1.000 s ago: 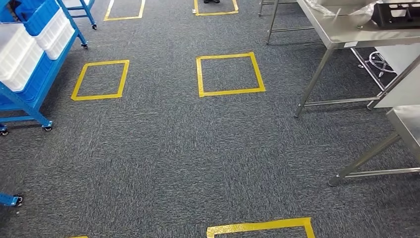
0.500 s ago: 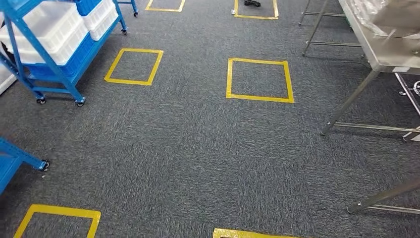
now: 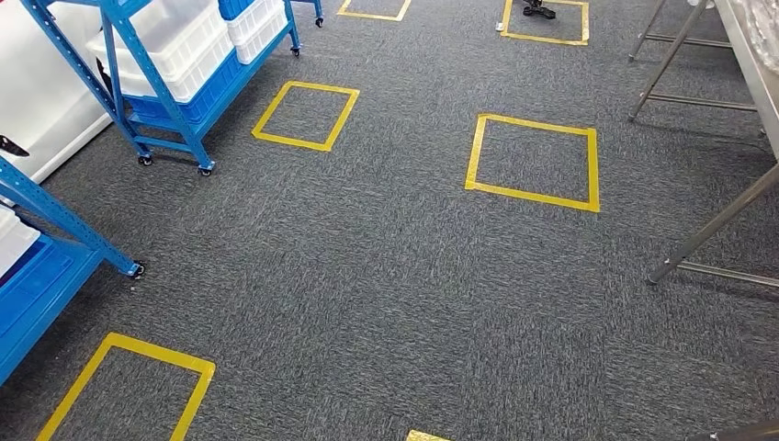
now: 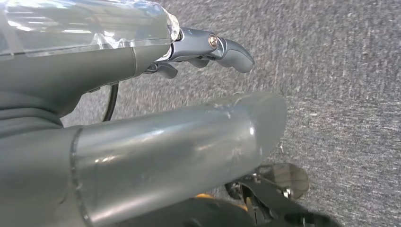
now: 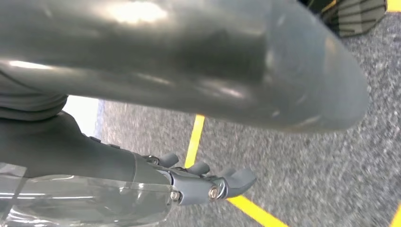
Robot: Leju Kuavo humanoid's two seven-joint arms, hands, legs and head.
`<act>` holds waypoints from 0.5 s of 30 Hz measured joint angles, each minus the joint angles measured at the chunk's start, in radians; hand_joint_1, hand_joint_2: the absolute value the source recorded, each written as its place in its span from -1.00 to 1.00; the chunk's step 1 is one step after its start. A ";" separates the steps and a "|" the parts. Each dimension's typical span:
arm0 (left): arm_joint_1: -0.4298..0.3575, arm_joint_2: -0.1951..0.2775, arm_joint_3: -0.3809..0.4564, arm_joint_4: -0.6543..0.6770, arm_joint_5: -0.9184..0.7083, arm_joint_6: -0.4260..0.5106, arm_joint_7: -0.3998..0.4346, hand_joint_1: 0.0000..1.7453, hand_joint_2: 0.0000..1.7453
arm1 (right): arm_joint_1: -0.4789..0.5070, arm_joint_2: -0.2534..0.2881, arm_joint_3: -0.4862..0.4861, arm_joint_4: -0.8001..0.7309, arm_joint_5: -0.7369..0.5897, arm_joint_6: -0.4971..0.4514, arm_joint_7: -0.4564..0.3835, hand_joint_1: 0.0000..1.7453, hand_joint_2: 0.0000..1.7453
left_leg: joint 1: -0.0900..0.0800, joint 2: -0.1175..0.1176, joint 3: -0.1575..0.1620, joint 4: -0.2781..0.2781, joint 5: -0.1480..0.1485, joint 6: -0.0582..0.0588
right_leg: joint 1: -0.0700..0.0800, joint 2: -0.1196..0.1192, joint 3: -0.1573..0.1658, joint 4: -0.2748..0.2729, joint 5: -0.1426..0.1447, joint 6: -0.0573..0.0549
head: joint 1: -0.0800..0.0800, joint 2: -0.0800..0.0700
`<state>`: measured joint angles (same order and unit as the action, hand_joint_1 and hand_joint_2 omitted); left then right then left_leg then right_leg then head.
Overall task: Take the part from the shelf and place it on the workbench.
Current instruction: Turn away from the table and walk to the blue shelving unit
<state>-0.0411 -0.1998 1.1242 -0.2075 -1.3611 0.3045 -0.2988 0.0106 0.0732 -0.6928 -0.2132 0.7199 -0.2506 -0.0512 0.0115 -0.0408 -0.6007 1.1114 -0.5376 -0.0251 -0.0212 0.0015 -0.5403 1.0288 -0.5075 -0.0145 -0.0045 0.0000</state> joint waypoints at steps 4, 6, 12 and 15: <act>-0.001 0.000 0.000 0.000 0.000 0.006 0.000 -1.00 -1.00 | 0.005 0.000 -0.002 0.000 0.013 0.001 0.002 -1.00 -1.00 | 0.000 0.033 -0.085 0.188 -0.073 0.001 | 0.014 -0.053 -0.002 0.000 -0.003 -0.009 | -0.003 0.000; 0.000 0.000 0.000 0.000 0.001 0.010 -0.002 -1.00 -1.00 | 0.004 0.000 -0.002 0.000 0.017 0.002 0.005 -1.00 -1.00 | -0.005 0.049 -0.031 0.091 -0.015 0.012 | 0.018 -0.078 0.003 0.000 -0.006 -0.010 | -0.003 0.000; -0.003 0.000 0.000 0.000 0.001 0.016 -0.005 -1.00 -1.00 | -0.002 0.000 -0.003 0.000 0.020 0.005 0.006 -1.00 -1.00 | -0.029 0.092 0.062 -0.107 0.052 0.045 | 0.020 -0.131 0.019 -0.004 -0.015 0.013 | -0.004 0.000; -0.002 -0.001 0.001 0.000 0.001 0.018 -0.005 -1.00 -1.00 | -0.004 -0.001 -0.005 0.000 0.031 0.007 0.006 -1.00 -1.00 | -0.017 0.060 0.073 -0.131 0.072 0.058 | 0.014 -0.053 -0.007 0.063 -0.065 0.027 | 0.001 0.000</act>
<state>-0.0429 -0.2011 1.1252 -0.2075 -1.3603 0.3228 -0.3035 0.0065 0.0719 -0.6978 -0.2135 0.7506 -0.2438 -0.0447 -0.0057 0.0193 -0.5277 0.9805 -0.4661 0.0332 -0.0070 -0.0516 -0.5471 1.0922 -0.5727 0.0125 -0.0036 0.0000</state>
